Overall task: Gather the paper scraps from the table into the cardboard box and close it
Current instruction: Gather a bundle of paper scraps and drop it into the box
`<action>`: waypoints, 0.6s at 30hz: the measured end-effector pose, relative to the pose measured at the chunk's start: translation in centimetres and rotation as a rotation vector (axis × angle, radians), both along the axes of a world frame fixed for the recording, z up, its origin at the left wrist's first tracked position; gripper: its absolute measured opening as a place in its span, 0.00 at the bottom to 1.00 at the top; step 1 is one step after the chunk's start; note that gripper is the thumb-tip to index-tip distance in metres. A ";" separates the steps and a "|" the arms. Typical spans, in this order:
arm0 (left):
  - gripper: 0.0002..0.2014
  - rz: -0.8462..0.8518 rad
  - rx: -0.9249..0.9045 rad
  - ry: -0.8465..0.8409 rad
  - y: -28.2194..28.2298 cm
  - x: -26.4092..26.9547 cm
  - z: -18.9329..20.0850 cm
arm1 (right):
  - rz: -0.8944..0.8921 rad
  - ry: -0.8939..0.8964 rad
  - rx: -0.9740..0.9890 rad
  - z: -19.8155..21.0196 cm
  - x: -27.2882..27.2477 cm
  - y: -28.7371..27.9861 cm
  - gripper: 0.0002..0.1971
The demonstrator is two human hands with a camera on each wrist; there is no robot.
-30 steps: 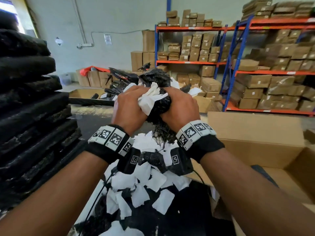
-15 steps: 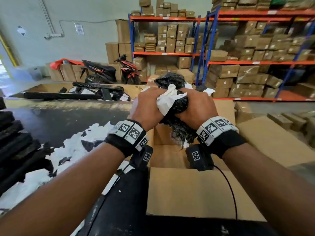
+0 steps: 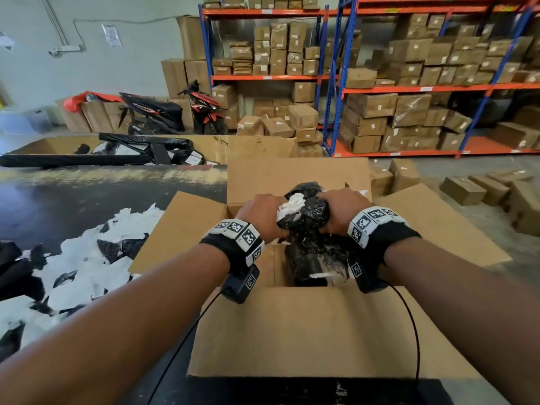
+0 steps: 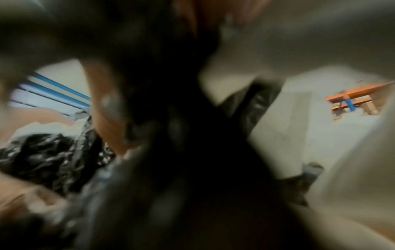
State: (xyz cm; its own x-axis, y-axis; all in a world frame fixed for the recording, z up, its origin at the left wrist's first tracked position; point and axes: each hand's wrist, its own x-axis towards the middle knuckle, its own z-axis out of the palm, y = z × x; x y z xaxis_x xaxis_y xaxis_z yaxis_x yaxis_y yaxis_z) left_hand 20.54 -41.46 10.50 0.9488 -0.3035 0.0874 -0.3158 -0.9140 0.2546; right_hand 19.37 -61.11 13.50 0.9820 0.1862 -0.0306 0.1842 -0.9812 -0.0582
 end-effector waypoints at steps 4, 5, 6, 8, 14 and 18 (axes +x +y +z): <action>0.41 0.045 0.127 0.177 0.4 1.7 -1.6 | -0.039 0.170 -0.031 -2.1 2.3 -2.0 0.38; 0.48 0.034 0.148 0.214 0.8 2.0 -1.7 | -0.043 0.216 -0.043 -2.4 2.8 -2.4 0.46; 0.55 0.027 0.171 0.250 1.1 2.1 -1.8 | -0.038 0.251 -0.055 -2.8 3.3 -2.7 0.53; 0.65 0.029 0.201 0.296 1.7 2.6 -1.9 | -0.030 0.294 -0.053 -3.2 4.2 -3.5 0.63; 0.67 0.009 0.302 0.309 1.0 3.7 -1.0 | 0.008 0.346 -0.022 -3.2 6.3 -4.5 0.69; 0.66 -0.026 0.355 0.362 -0.9 4.9 -1.6 | 0.028 0.380 -0.066 -4.3 7.8 -4.3 0.69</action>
State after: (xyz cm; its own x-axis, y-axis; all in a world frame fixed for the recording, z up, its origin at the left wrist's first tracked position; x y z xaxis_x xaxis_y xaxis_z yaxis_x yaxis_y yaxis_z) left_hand 25.41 -42.31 8.91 0.8910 -0.2790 -0.3582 -0.2887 -0.9570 0.0273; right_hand 27.13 -65.42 9.16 0.8929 0.1981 -0.4043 0.1881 -0.9800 -0.0648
